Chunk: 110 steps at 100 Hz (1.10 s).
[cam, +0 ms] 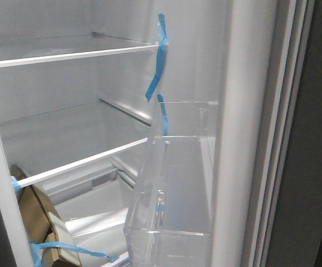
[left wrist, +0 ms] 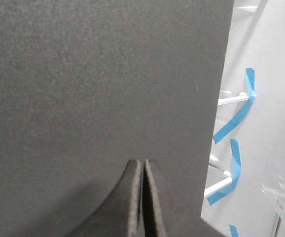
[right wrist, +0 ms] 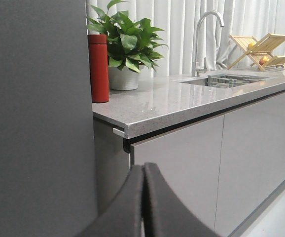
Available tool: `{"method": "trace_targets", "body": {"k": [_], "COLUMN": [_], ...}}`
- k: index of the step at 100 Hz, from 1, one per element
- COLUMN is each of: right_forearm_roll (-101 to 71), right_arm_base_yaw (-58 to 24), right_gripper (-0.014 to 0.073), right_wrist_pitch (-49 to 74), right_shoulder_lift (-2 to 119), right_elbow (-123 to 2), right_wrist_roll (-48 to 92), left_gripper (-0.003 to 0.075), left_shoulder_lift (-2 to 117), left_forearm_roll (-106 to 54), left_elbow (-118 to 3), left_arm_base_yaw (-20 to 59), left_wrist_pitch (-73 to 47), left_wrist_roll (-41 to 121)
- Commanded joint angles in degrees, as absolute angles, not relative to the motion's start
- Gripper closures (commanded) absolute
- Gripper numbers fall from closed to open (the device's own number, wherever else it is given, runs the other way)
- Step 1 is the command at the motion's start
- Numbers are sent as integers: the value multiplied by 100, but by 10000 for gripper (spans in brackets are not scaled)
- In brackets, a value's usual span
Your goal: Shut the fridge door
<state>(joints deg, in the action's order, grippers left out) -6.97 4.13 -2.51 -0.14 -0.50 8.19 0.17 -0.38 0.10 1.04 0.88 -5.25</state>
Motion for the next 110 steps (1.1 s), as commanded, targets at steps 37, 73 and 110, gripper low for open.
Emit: {"method": "trace_targets", "body": {"k": [37,73,110], "right_forearm_roll": [-721,-2128,-3768], "right_arm_base_yaw": [438,438,438], "right_gripper": [670,670,670], "right_wrist_pitch": [464,1957,3310], "right_shoulder_lift": [2171,3442,4098], "right_elbow": [-3142,-5527,-6653], "right_wrist_roll": [820,820,820], "left_gripper": [741,741,741], "left_shoulder_lift": [126,126,126], "left_forearm_roll": [-48,-48,-48], "left_elbow": [170,170,170], "left_arm_base_yaw": [130,130,130], "left_wrist_pitch": [528,528,528], "left_wrist_roll": [-545,-545,-545]}}
